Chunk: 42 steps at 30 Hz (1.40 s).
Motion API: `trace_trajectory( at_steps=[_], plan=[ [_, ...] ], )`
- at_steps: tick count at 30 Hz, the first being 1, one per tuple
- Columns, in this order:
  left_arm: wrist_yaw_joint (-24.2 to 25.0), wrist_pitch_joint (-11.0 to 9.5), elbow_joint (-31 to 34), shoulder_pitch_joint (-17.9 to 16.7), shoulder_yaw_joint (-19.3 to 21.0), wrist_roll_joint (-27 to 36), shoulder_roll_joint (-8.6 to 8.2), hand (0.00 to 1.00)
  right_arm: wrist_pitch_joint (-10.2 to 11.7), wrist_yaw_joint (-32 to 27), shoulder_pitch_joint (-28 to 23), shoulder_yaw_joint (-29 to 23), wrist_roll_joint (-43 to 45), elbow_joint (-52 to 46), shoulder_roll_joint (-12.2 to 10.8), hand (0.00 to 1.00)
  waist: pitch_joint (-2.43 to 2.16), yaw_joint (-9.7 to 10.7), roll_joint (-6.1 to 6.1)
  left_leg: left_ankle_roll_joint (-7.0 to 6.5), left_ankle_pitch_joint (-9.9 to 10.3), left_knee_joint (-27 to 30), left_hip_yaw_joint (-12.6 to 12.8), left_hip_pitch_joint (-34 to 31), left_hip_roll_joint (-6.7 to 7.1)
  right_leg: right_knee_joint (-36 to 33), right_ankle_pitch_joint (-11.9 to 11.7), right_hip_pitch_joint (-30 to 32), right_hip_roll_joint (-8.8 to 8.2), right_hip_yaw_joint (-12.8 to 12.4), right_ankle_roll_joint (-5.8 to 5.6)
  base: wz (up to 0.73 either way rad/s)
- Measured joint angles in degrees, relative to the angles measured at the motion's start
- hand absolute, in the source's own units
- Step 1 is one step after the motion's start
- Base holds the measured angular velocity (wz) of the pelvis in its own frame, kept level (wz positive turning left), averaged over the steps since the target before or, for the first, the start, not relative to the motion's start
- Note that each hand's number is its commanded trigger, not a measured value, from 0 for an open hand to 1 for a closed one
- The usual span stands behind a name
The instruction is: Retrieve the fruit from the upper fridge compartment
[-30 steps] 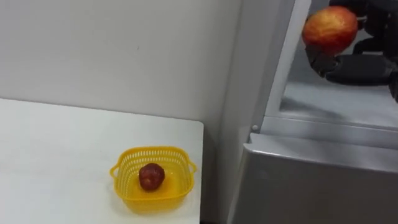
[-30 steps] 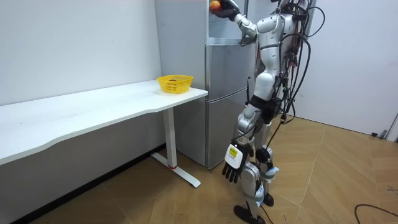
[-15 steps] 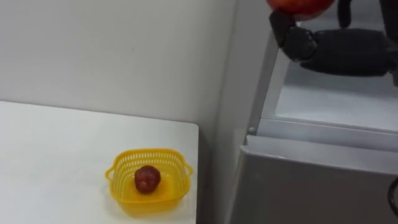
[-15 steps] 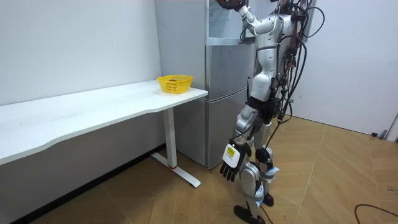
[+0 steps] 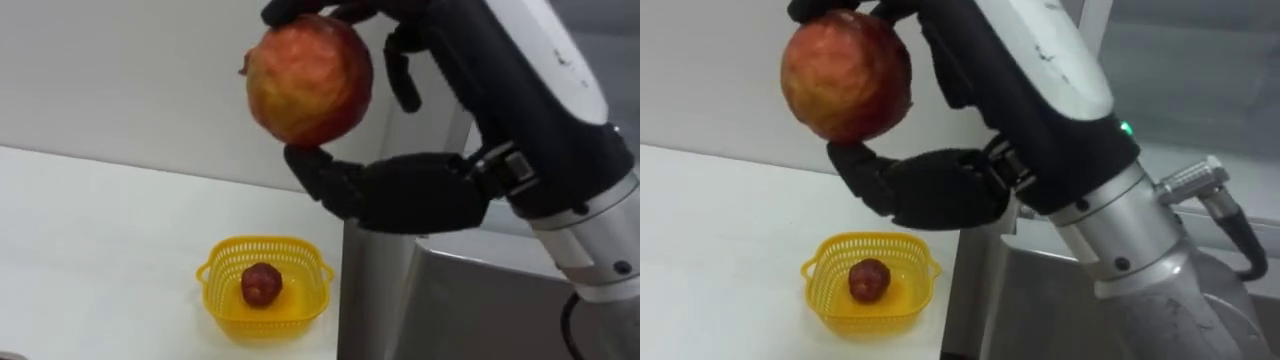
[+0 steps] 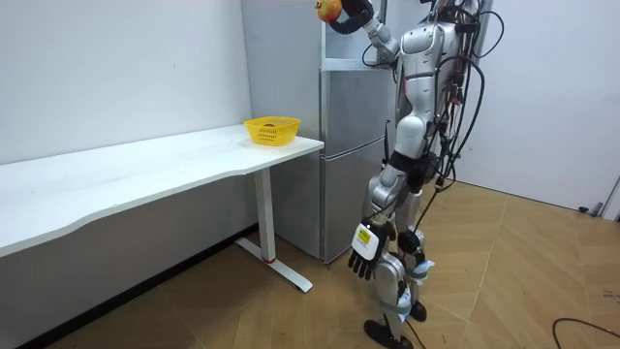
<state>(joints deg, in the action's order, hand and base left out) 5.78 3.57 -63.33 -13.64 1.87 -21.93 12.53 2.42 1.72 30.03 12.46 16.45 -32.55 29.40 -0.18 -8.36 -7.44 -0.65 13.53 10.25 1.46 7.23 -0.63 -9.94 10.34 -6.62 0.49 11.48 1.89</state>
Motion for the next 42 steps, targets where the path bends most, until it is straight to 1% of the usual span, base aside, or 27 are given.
trace_trajectory(
  at_steps=[1,3,4,5,7,8,9,10,11,13,14,16,19,21,22,24,25,26,28,29,31,32,34,38,40,41,42],
  plan=[
    [0.0,-0.1,-0.7,0.3,-0.1,0.0,0.0,0.0,0.0,0.3,0.0,0.5,0.2,0.3,-0.1,1.0,0.27,-0.5,-0.49,0.01,0.0,0.1,0.0,0.1,0.0,0.0,0.0,-0.1,0.0,0.2,0.0,0.0],
    [0.0,-0.2,-1.4,0.7,-0.2,0.0,0.0,0.0,0.0,0.5,0.0,2.0,0.7,1.1,-0.1,1.0,0.51,-1.3,-1.15,0.01,0.0,0.2,0.0,0.0,-0.01,0.0,0.0,0.0,0.01,0.3,0.0,-0.02],
    [0.0,-0.2,-1.9,1.0,-0.3,0.0,0.0,0.0,0.0,1.5,-0.1,3.0,0.9,2.1,-0.2,1.0,0.48,-1.7,-1.56,0.01,0.0,0.2,-0.2,-0.2,0.02,0.0,0.0,0.1,-0.03,0.5,0.0,0.06],
    [0.0,-0.2,-2.2,1.1,-0.3,0.0,0.01,0.0,-0.1,2.4,-0.1,3.8,1.2,3.1,-0.5,1.0,0.32,-2.1,-1.98,0.0,0.0,0.4,-0.5,-0.5,0.09,0.0,0.0,0.2,-0.11,0.9,0.0,0.11],
    [0.1,-0.2,-2.8,1.5,-0.2,-0.1,0.0,0.0,0.2,3.5,-0.1,4.5,2.4,5.4,-1.5,1.0,0.51,-3.0,-2.39,0.0,0.0,0.6,-0.9,-0.5,0.18,0.0,0.0,0.0,-0.2,1.2,0.0,0.15],
    [0.2,-0.2,-3.0,1.7,-0.1,0.0,0.12,0.0,0.5,4.0,-0.1,4.5,3.2,7.4,-1.7,1.0,0.71,-3.3,-2.81,0.0,0.0,0.7,-1.8,-0.6,0.33,0.1,0.0,-0.3,-0.29,1.7,0.0,0.24],
    [0.2,-0.3,-3.0,1.7,-0.1,-0.1,0.22,0.0,0.5,4.3,-0.1,4.5,3.4,8.2,-1.7,1.0,0.72,-3.4,-2.99,0.0,0.0,0.7,-2.1,-0.6,0.36,0.1,0.0,-0.4,-0.29,2.0,0.0,0.27],
    [0.3,-0.3,-3.0,2.0,0.0,0.0,0.43,0.0,0.3,4.6,0.0,4.5,3.9,9.9,-1.7,1.0,0.75,-4.2,-3.24,-0.01,0.0,0.8,-2.5,-0.8,0.36,0.0,0.0,-0.4,-0.3,2.4,0.0,0.18],
    [0.3,-0.3,-3.0,1.8,0.0,0.0,0.49,0.0,0.1,4.7,0.0,4.5,4.0,11.7,-1.7,1.0,0.78,-4.8,-3.31,-0.02,0.0,0.6,-2.7,-0.7,0.38,0.1,0.0,-0.7,-0.33,2.9,-0.01,0.16],
    [0.5,0.0,-3.0,1.6,0.0,0.2,0.57,0.0,-0.2,4.7,0.0,4.5,4.1,14.7,-1.7,1.0,0.8,-4.8,-3.36,-0.02,0.0,0.5,-3.5,-0.7,0.47,0.1,0.0,-1.0,-0.39,3.0,-0.01,0.18],
    [0.7,0.2,-3.2,1.6,0.2,0.6,0.69,0.0,-0.7,4.7,0.0,4.5,4.1,16.6,-1.8,1.0,0.84,-5.3,-3.41,-0.01,0.0,0.5,-3.6,-0.7,0.45,0.1,0.0,-1.0,-0.35,3.3,-0.01,0.11],
    [1.0,0.2,-3.2,1.7,0.2,0.7,0.9,0.0,-0.7,4.8,0.1,4.5,4.0,20.8,-1.8,1.0,0.88,-6.2,-3.37,0.0,0.0,0.6,-3.9,-0.7,0.43,0.2,0.0,-1.3,-0.4,4.2,-0.03,0.06],
    [1.4,0.2,-3.2,1.7,0.2,1.0,1.28,0.0,-2.2,5.1,0.1,4.5,4.0,26.9,-1.9,1.0,0.88,-6.5,-3.54,0.05,0.0,0.6,-5.2,-0.9,0.54,0.1,0.1,-1.5,-0.48,5.3,-0.09,0.2],
    [2.1,0.3,-3.2,1.8,0.2,1.0,1.65,0.0,-2.6,5.3,0.1,4.5,4.6,29.6,-1.9,1.0,0.83,-7.7,-3.64,0.1,-0.1,0.6,-5.4,-1.0,0.5,0.1,0.1,-1.4,-0.51,5.9,-0.19,0.08],
    [2.5,0.3,-3.3,1.8,0.3,1.0,1.87,0.0,-2.7,5.3,0.1,4.5,5.1,31.2,-1.9,1.0,0.64,-8.1,-4.04,0.13,-0.1,0.7,-5.6,-1.2,0.5,0.1,0.2,-1.3,-0.55,6.3,-0.25,0.12],
    [2.8,0.3,-3.3,1.7,0.3,1.0,2.5,0.0,-3.2,5.3,0.1,4.6,6.2,32.9,-1.9,1.0,0.76,-8.3,-4.63,0.28,-0.2,0.9,-6.5,-1.6,0.54,0.1,0.2,-1.2,-0.66,7.1,-0.26,0.21],
    [2.8,0.6,-3.2,1.6,0.3,1.0,2.93,0.0,-3.4,5.3,0.1,4.9,6.3,34.5,-1.8,1.0,0.89,-9.0,-4.9,0.32,-0.3,1.0,-6.8,-1.6,0.5,0.1,0.2,-1.3,-0.87,7.6,-0.26,0.13],
    [2.8,1.1,-3.1,1.4,0.3,1.0,3.21,0.0,-3.9,5.3,0.1,5.6,6.4,36.2,-1.8,1.0,0.8,-9.7,-5.17,0.33,-0.3,1.1,-7.2,-1.6,0.53,0.2,0.2,-1.4,-0.86,7.7,-0.3,0.14],
    [2.9,1.2,-3.0,0.9,0.3,1.0,3.67,0.0,-4.5,5.3,0.1,7.2,6.7,38.4,-1.8,1.0,0.7,-9.8,-5.68,0.34,-0.3,1.3,-8.5,-1.7,0.7,0.2,0.2,-1.6,-0.96,8.6,-0.39,0.29],
    [3.2,1.3,-3.0,0.9,0.4,1.0,3.93,0.0,-4.9,5.3,0.1,8.2,6.7,39.7,-1.7,1.0,0.75,-10.5,-5.99,0.33,-0.3,1.5,-9.1,-2.0,0.94,0.2,0.4,-1.7,-1.12,9.1,-0.64,0.3],
    [3.6,1.4,-3.0,0.8,0.5,1.0,3.99,0.0,-5.0,5.3,0.1,9.5,6.6,41.6,-1.8,1.0,0.84,-11.2,-6.28,0.19,-0.4,1.6,-10.0,-2.0,1.27,0.2,0.6,-1.9,-1.35,9.2,-0.82,0.24],
    [3.7,1.4,-3.1,0.7,1.0,1.0,3.97,0.0,-5.0,5.3,0.1,10.1,6.6,42.8,-1.8,1.0,1.04,-12.2,-6.42,0.14,-0.4,1.6,-10.4,-2.0,1.44,0.2,0.6,-2.1,-1.45,9.2,-0.88,0.23],
    [3.7,1.4,-3.1,0.5,2.0,0.9,3.99,0.0,-4.9,5.3,0.1,11.1,6.9,44.8,-1.8,1.0,1.27,-13.2,-6.53,0.04,-0.5,1.6,-10.9,-2.1,1.64,0.2,0.6,-2.2,-1.5,9.2,-0.91,0.2],
    [3.7,2.1,-2.3,0.0,2.5,-0.3,3.95,0.0,-5.0,5.3,0.5,12.4,8.4,50.8,-1.8,1.0,1.25,-15.1,-7.14,-0.34,-0.7,2.0,-12.6,-2.8,2.39,0.2,1.1,-2.4,-2.41,10.0,-1.57,0.22],
    [3.8,2.4,-1.6,-0.4,2.5,-0.3,3.98,0.0,-5.0,5.3,0.6,13.2,9.7,52.8,-1.8,1.0,1.27,-15.7,-7.24,-0.39,-0.7,1.9,-12.9,-3.2,2.57,0.2,1.2,-2.4,-2.38,10.5,-1.6,0.14],
    [3.8,2.4,-1.5,-0.6,2.5,-0.3,3.98,0.0,-5.0,5.3,0.6,13.4,10.7,53.2,-1.8,1.0,1.28,-15.7,-7.24,-0.4,-0.7,2.0,-13.2,-3.6,3.04,0.2,1.2,-2.3,-2.4,10.8,-1.61,0.11],
    [3.9,2.4,-1.4,-0.7,2.5,-0.4,3.98,0.0,-5.0,5.3,0.6,13.4,11.0,53.4,-1.8,1.0,1.29,-15.7,-7.25,-0.41,-0.7,2.0,-13.4,-3.7,3.15,0.2,1.2,-2.3,-2.42,10.8,-1.64,0.12]
  ],
)
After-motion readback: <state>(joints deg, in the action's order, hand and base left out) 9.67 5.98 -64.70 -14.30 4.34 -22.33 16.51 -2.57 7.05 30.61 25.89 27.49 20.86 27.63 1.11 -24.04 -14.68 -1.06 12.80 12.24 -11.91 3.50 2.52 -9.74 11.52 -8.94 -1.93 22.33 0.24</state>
